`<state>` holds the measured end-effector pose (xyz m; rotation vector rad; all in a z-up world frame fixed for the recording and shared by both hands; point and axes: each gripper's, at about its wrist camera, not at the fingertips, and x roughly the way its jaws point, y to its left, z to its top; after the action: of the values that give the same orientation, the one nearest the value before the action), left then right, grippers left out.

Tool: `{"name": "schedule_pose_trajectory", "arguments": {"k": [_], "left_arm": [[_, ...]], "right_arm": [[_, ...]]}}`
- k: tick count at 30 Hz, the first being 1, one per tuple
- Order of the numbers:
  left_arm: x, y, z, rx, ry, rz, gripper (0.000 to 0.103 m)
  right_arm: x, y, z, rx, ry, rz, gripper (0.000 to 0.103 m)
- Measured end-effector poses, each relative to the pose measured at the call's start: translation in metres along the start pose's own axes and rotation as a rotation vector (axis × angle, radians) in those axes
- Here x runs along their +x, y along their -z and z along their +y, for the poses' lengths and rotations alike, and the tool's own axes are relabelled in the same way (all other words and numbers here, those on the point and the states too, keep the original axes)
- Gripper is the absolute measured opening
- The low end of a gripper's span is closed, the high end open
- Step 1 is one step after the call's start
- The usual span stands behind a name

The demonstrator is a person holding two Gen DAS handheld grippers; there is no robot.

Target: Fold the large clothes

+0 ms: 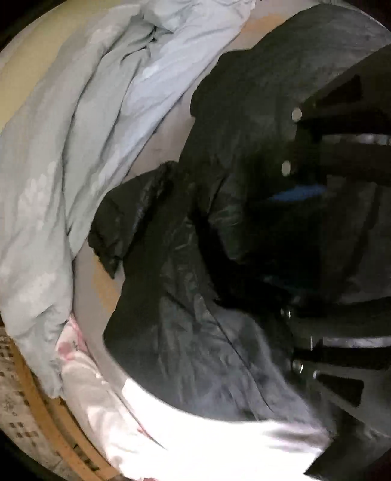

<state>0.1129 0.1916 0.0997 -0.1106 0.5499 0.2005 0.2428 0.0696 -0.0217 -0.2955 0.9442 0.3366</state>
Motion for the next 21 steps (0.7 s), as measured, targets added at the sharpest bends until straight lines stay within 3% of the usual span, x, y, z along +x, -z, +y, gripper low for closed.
{"name": "schedule_pose_trajectory", "arguments": {"k": [1,2,4,7,9,13,15,16,17,19,21], "left_arm": [[0.000,0.000,-0.001,0.005,0.007,0.003,0.066],[0.000,0.000,-0.003,0.011,0.011,0.006,0.066],[0.000,0.000,-0.006,0.019,0.021,0.013,0.066],[0.000,-0.001,-0.003,-0.012,0.058,0.038,0.066],[0.001,-0.001,0.000,-0.047,0.076,0.051,0.066],[0.015,0.008,0.014,-0.196,0.201,0.150,0.066],[0.022,0.014,0.016,-0.221,0.193,0.188,0.065],[0.024,0.016,0.015,-0.214,0.180,0.197,0.065],[0.026,0.016,0.014,-0.204,0.172,0.199,0.065],[0.027,0.016,0.009,-0.181,0.163,0.200,0.065],[0.028,0.017,0.004,-0.167,0.181,0.208,0.065]], "right_arm": [[0.000,0.001,-0.002,0.014,-0.011,-0.005,0.015],[-0.001,0.003,-0.003,0.024,-0.029,-0.012,0.012],[-0.009,0.007,-0.002,0.033,-0.116,-0.016,0.010],[-0.029,0.019,0.003,0.075,-0.344,0.052,0.010],[-0.039,0.030,0.009,0.064,-0.451,0.090,0.010],[-0.042,0.047,0.022,-0.004,-0.477,0.184,0.013],[-0.055,0.054,0.026,-0.062,-0.468,0.174,0.014],[-0.066,0.057,0.026,-0.092,-0.455,0.140,0.021],[-0.074,0.058,0.023,-0.093,-0.444,0.120,0.035],[-0.088,0.053,-0.004,0.008,-0.445,0.063,0.052],[-0.094,0.042,-0.032,0.071,-0.398,0.017,0.052]]}}
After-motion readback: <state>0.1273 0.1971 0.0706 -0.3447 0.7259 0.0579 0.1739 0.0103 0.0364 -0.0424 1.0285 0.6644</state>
